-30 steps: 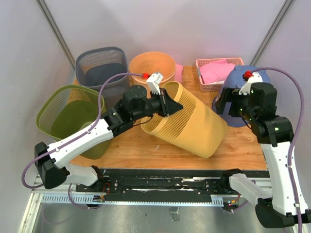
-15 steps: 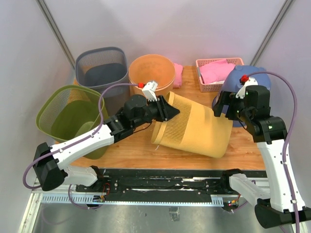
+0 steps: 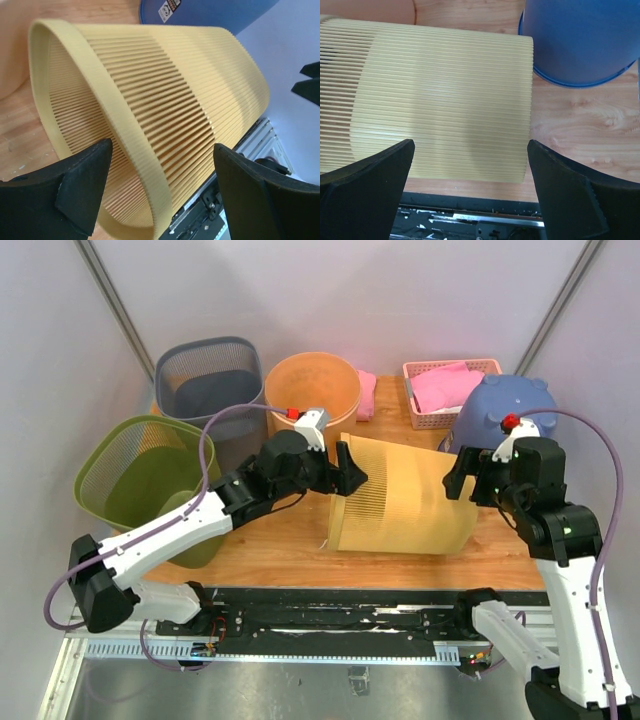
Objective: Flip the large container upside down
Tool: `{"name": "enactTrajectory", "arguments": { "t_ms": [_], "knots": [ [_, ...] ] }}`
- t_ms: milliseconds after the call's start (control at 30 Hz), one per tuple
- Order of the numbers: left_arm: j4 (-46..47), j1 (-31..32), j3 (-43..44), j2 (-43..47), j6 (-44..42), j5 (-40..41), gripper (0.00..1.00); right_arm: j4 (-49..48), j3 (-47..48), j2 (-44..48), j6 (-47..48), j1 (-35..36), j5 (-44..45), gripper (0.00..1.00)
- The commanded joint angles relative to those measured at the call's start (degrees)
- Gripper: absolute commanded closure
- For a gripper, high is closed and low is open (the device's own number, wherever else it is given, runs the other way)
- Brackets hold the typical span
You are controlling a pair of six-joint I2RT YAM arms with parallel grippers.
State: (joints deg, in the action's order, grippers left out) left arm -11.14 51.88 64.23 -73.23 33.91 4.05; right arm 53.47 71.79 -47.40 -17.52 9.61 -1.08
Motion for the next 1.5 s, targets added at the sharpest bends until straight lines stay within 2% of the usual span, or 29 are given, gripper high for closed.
{"name": "enactTrajectory", "arguments": {
  "t_ms": [0,133,267,467,567,700,900,1000,1133,1467],
  "knots": [
    [-4.53,-0.02,3.4,3.17,-3.76,0.0,0.13,5.42,-2.08,0.88,0.55,-1.11,1.33,0.01],
    [-7.82,-0.02,3.49,4.06,-3.86,-0.21,0.11,4.61,-4.55,1.35,0.45,-7.06,-3.97,0.0],
    [-10.41,0.07,2.51,4.54,-5.4,-0.42,0.09,3.4,-6.43,0.54,1.8,-17.62,-16.87,0.01],
    [-11.05,0.07,-1.22,6.58,-3.6,-0.11,0.1,-3.43,-12.44,0.78,-3.96,-24.54,-28.33,0.01],
    [-9.77,0.07,-3.22,7.1,-2.44,0.21,0.12,-6.79,-16.46,0.99,-5.98,-25.69,-33.43,0.01],
    [-7.52,0.02,-5.63,6.89,-1.43,1.26,0.24,-8.89,-18.51,2.72,-7.39,-26.01,-37.35,0.0],
    [-5.99,0.06,-7.32,5.43,-1.39,1.06,0.42,-8.43,-17.84,4.97,-8.72,-25.96,-41.17,0.1],
    [-5.43,0.07,-7.87,5.05,-1.4,0.8,0.47,-6.52,-16.45,5.34,-9.14,-25.87,-42.45,0.14],
    [-4.35,0.06,-8.32,4.69,-1.64,0.33,0.48,-6.23,-15.6,5.62,-10.68,-25.89,-46.12,0.19],
    [-1.43,0.07,-7.98,2.9,-1.62,-2.67,0.47,-7.49,-8.16,6.98,-14.28,-23.85,-49.11,0.23]
  ]
}}
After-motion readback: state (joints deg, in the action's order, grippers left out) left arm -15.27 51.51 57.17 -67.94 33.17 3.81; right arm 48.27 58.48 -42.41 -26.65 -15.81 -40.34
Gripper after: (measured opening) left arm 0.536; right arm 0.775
